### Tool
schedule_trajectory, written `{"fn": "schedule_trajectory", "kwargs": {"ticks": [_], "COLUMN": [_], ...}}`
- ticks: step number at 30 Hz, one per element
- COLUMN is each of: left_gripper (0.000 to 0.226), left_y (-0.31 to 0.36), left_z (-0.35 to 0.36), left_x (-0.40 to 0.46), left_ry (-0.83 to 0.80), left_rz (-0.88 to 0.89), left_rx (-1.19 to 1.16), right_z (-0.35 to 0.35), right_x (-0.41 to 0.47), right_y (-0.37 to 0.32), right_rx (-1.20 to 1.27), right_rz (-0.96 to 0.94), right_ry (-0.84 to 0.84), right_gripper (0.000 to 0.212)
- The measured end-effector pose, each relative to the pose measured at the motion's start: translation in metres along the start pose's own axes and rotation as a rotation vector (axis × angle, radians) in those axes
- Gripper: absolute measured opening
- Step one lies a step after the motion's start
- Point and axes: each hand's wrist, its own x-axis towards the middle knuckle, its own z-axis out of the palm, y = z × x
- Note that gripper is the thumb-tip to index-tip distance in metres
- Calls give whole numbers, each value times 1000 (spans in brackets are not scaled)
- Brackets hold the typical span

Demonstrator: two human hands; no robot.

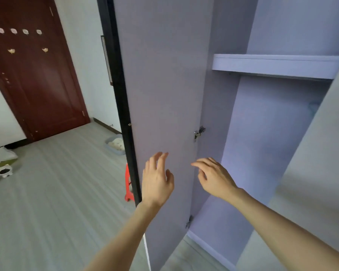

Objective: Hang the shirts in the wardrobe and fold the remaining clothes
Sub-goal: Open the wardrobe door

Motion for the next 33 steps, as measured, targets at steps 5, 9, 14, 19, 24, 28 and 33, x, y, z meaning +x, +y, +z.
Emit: {"fn": "schedule_trajectory", "kwargs": {"ticks": [5, 9, 14, 19, 24, 28, 33], "left_gripper": [42, 41, 49, 76, 88, 60, 61], "left_y": [58, 148, 272, 353, 375, 370, 342], "left_z": [61, 115, 164, 181, 182, 163, 118], "left_x": [39, 86, 135, 171, 187, 180, 139], "left_ry": [-188, -220, -243, -328, -424, -405, -445], "left_rz": [78, 257, 417, 392, 246, 293, 410], "left_rx": [-26, -132, -274, -562, -769, -830, -982], "right_z": [-64, -137, -219, -264, -266, -264, -254], "right_x": [-32, -54, -62, -55, -58, -62, -87], "right_y": [68, 127, 182, 206, 224, 208, 162], "right_rx": [-117, -353, -691, -862, -835, -695, -483], "right_rz": [86, 171, 298, 416, 558, 555, 467], "right_ry": [211, 333, 347, 275, 135, 213, 421], "right_gripper": [32, 36, 51, 67, 69, 64, 56]}}
